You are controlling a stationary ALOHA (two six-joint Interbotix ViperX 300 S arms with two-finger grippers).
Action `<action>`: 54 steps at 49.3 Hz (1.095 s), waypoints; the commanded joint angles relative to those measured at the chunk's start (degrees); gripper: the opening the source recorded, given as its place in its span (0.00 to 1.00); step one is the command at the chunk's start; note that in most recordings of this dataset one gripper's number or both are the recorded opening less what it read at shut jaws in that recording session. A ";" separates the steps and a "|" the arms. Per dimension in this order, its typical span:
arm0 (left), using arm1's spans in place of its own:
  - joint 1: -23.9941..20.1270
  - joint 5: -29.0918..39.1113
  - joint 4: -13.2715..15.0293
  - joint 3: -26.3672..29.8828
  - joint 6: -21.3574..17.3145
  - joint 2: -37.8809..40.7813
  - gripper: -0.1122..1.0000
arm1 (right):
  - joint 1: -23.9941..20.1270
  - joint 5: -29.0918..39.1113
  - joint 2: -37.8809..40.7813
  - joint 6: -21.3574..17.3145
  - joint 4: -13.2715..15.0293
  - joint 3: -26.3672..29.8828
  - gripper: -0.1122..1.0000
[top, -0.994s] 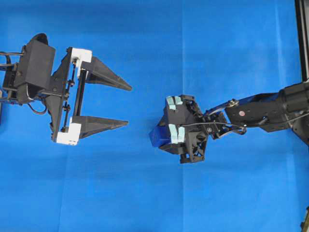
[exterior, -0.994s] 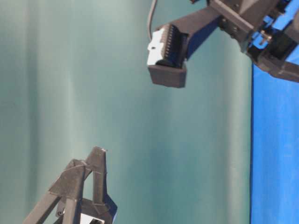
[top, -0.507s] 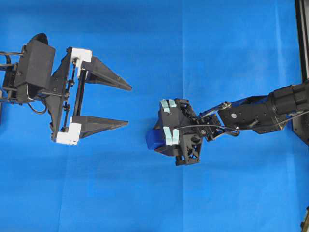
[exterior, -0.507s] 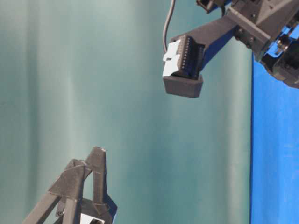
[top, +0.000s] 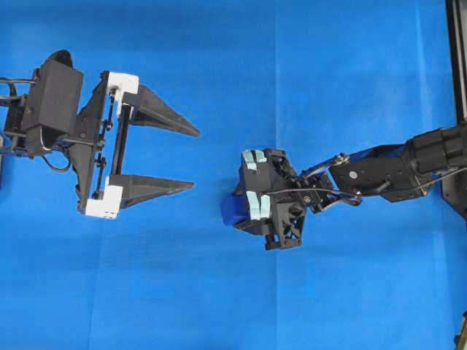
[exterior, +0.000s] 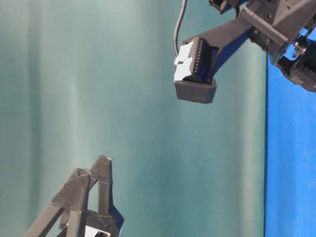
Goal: Handover the blue block to the right arm after grasping it with the left arm, then place it in the designated position.
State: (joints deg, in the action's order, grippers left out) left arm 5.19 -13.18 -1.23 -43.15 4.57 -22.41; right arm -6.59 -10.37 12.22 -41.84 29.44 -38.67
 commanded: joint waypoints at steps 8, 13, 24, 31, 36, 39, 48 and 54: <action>-0.09 -0.53 0.09 1.05 -0.09 -0.62 0.92 | 0.00 0.44 -1.32 0.00 -1.23 1.14 0.69; -0.09 -0.53 0.09 1.05 -0.09 -0.62 0.92 | 0.00 1.14 -2.55 0.00 -1.41 1.14 0.93; -0.09 -0.53 0.09 1.05 -0.09 -0.70 0.92 | -0.09 2.64 -6.24 0.00 -1.41 0.79 0.88; -0.09 -0.53 0.09 1.05 -0.09 -0.70 0.92 | -0.62 5.63 -9.49 0.09 -1.32 0.70 0.88; -0.09 -0.53 0.09 1.14 -0.09 -0.70 0.92 | -0.88 8.61 -12.48 0.09 -1.32 0.70 0.88; -0.09 -0.53 0.09 1.14 -0.09 -0.70 0.92 | -1.14 10.90 -14.77 0.18 -1.32 0.70 0.88; -0.09 -0.53 0.09 1.41 -0.09 -0.53 0.92 | -1.76 17.23 -21.27 0.18 -1.23 0.70 0.88; -0.09 -0.53 0.09 1.41 -0.09 -0.53 0.92 | -2.11 21.27 -25.31 0.18 -1.23 0.62 0.88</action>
State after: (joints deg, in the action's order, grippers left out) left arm 5.19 -13.10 -1.23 -43.15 4.48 -22.41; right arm -8.35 9.14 -9.84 -41.75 28.21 -38.67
